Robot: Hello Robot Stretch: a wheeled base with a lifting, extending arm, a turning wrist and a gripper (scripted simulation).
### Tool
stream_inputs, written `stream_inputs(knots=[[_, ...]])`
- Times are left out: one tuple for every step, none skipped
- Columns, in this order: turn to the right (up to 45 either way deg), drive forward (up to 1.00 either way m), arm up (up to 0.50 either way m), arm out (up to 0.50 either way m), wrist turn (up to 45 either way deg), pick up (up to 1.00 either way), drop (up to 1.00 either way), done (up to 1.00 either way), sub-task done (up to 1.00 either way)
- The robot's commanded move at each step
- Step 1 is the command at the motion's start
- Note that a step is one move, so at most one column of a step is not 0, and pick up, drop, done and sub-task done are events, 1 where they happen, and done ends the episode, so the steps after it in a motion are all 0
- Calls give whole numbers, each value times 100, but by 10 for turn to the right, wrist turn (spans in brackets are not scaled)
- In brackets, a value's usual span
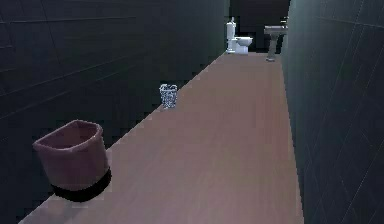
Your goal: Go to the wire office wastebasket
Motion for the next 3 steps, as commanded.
stream_inputs(knots=[[0,100,0,0,0,0,0,0,0],[0,100,0,0,0,0,0,0,0],[60,0,0,0,0,0,0,0,0]])
